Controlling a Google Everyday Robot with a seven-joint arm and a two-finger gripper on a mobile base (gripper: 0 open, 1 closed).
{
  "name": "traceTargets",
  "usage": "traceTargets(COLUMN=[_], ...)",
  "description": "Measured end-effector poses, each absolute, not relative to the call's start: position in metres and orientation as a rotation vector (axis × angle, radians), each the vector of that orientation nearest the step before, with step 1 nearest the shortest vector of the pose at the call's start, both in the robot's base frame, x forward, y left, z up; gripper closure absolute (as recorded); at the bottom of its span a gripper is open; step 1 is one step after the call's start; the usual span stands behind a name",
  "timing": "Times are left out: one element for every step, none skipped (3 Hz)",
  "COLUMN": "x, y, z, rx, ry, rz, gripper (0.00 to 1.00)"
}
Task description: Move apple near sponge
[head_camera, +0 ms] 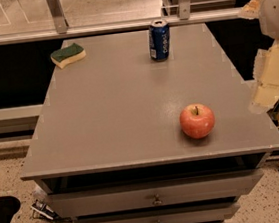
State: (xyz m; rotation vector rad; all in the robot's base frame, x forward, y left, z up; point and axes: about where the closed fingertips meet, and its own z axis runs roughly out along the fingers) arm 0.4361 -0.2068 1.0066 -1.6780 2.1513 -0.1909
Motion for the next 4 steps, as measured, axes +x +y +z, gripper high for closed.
traceTargets(x=[0.436,0.436,0.435,0.428], y=[-0.207,-0.205,-0.197,-0.190], z=[1.007,1.005,0.994,0.976], rx=[-1.678,-1.674,-1.647,-1.590], ry=[2.151,2.147,2.121,2.049], rz=[-0.191,-0.180,-0.103,0.024], gripper=[0.00,0.00,0.00,0.00])
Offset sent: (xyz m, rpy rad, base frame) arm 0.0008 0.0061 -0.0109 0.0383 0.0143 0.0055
